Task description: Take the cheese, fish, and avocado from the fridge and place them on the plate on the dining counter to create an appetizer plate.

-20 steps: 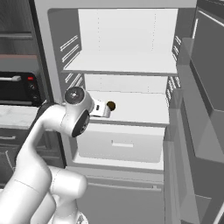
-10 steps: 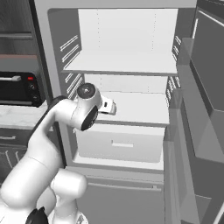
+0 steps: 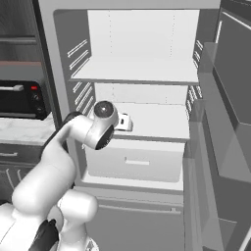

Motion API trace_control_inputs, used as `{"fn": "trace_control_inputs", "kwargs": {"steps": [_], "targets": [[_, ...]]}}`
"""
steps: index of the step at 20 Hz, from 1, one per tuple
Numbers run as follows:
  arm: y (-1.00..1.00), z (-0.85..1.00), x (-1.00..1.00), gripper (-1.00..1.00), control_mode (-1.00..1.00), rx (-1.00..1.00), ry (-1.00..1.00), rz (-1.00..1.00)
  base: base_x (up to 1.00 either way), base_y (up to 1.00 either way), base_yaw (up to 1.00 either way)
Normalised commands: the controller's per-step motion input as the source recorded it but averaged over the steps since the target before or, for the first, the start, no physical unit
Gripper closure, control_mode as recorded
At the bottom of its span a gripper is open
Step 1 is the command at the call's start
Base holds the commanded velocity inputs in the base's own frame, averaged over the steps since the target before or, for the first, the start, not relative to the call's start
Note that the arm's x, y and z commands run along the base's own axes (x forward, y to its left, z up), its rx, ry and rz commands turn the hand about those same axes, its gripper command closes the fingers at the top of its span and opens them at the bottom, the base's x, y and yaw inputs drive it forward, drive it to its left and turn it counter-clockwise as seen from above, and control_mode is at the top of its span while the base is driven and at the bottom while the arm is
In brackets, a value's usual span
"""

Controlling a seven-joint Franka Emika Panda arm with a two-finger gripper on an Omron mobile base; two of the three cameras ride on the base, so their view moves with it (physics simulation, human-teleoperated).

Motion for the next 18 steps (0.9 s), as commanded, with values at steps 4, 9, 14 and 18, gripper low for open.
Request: {"fn": "trace_control_inputs", "kwargs": {"steps": [4, 9, 14, 18], "targets": [[0.00, -0.01, 0.36, -1.00, -1.00, 0.00, 0.00, 0.00, 0.00, 0.00, 0.00], [0.00, 0.00, 0.37, -1.00, -1.00, 0.00, 0.03, 0.00, 0.00, 0.00, 0.00], [0.00, -0.17, 0.29, -1.00, -1.00, 0.00, 0.00, 0.00, 0.00, 0.00, 0.00], [0.00, -0.29, 0.27, -1.00, -1.00, -0.01, 0.00, 0.00, 0.00, 0.00, 0.00]]}}
